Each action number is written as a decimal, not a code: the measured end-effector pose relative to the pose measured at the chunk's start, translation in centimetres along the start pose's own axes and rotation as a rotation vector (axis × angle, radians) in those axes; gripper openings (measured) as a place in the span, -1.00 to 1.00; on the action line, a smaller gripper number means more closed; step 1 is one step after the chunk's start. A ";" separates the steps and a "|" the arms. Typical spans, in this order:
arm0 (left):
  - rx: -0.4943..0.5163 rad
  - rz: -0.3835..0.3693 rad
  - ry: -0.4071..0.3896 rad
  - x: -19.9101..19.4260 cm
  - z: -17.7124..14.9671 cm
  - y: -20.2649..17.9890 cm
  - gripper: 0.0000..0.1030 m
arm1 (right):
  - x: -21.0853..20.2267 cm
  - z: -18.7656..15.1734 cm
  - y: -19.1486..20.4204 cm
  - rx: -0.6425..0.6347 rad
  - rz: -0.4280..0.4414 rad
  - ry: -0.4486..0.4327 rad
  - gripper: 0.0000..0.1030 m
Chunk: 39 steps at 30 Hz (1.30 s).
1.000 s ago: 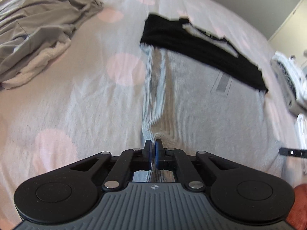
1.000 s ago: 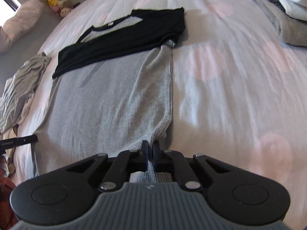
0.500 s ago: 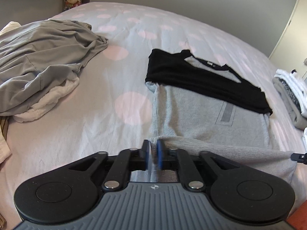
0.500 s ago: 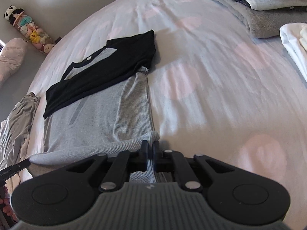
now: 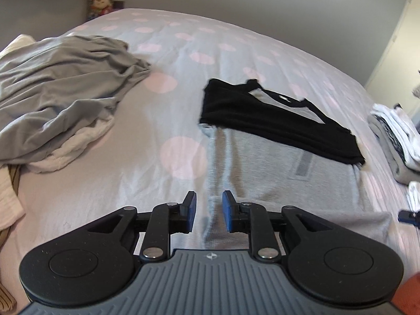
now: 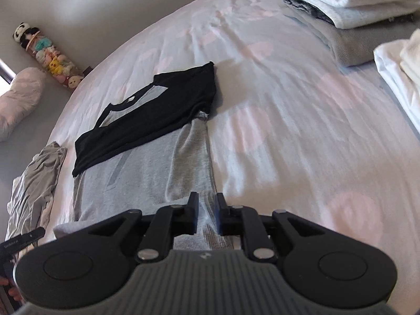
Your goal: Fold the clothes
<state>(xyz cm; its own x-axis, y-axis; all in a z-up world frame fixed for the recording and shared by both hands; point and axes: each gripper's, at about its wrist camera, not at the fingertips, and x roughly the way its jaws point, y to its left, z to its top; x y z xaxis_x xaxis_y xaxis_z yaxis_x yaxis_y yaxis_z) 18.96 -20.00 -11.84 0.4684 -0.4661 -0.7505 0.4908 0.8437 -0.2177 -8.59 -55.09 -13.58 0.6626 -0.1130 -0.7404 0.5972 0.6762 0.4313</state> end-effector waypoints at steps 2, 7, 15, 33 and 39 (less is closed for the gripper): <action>0.063 -0.030 0.017 -0.2 0.2 -1.1 -0.64 | -0.2 -0.1 1.7 -0.119 0.008 0.039 -0.42; 0.393 -0.079 0.076 -1.1 -0.9 -5.4 -0.64 | -0.1 -1.9 6.6 -0.495 0.011 0.190 -0.42; 0.802 -0.174 0.182 -1.7 -5.0 -9.6 -0.64 | 1.2 -6.9 11.9 -0.801 0.079 0.333 -0.43; 1.045 -0.193 0.418 1.6 -9.3 -9.1 -0.64 | 3.3 -10.0 13.7 -0.887 0.089 0.356 -0.44; 1.032 -0.177 0.457 2.3 -9.5 -9.0 -0.67 | 3.5 -10.0 13.8 -0.886 0.091 0.363 -0.43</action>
<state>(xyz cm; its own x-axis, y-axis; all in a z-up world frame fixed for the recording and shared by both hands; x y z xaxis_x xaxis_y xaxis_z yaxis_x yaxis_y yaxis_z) 8.67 -26.15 -17.52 0.1252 -0.2377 -0.9632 0.9918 0.0561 0.1151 -2.56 -38.89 -15.32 0.4199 0.0985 -0.9022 -0.1068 0.9926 0.0587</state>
